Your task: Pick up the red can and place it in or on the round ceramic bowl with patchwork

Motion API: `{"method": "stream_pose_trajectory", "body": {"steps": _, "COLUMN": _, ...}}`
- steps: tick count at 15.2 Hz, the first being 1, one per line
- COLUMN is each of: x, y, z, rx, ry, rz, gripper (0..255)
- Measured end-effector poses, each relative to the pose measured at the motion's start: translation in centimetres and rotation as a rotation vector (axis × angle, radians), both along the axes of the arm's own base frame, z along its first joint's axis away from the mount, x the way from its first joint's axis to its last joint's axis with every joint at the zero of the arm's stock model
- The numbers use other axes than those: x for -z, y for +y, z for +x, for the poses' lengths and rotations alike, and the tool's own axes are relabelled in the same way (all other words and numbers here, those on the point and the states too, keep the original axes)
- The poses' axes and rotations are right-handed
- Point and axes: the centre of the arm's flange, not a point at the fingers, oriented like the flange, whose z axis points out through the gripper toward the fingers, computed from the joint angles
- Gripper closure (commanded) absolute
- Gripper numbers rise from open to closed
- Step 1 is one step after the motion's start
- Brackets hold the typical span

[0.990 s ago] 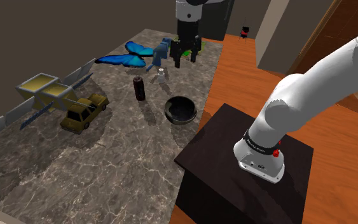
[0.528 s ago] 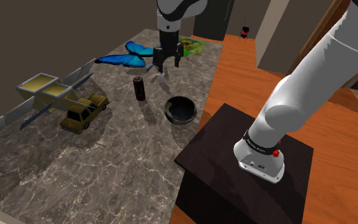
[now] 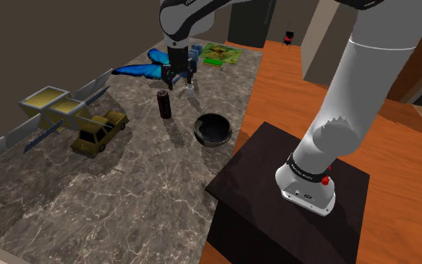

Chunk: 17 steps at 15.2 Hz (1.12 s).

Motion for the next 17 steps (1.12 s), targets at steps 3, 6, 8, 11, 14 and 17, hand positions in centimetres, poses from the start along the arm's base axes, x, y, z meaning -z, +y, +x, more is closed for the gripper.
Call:
{"method": "stream_pose_trajectory", "body": {"steps": 3, "x": 1.6, "y": 0.5, "z": 3.1, "rx": 0.009, "ry": -0.007, "rz": -0.007, "gripper": 0}}
{"method": "stream_pose_trajectory", "body": {"steps": 6, "x": 3.8, "y": 0.7, "z": 6.6, "rx": 0.017, "ry": -0.015, "rz": -0.014, "gripper": 0}}
{"method": "stream_pose_trajectory", "body": {"steps": 8, "x": 5.1, "y": 0.8, "z": 8.7, "rx": 0.022, "ry": -0.02, "rz": -0.019, "gripper": 0}}
{"method": "stream_pose_trajectory", "body": {"steps": 11, "x": 6.8, "y": 1.1, "z": 11.7, "rx": 0.03, "ry": -0.027, "rz": -0.026, "gripper": 0}}
{"method": "stream_pose_trajectory", "body": {"steps": 14, "x": 8.3, "y": 1.3, "z": 12.1, "rx": 0.031, "ry": -0.029, "rz": -0.027, "gripper": 0}}
{"method": "stream_pose_trajectory", "body": {"steps": 17, "x": 9.9, "y": 1.5, "z": 12.2, "rx": 0.031, "ry": -0.029, "rz": -0.027, "gripper": 0}}
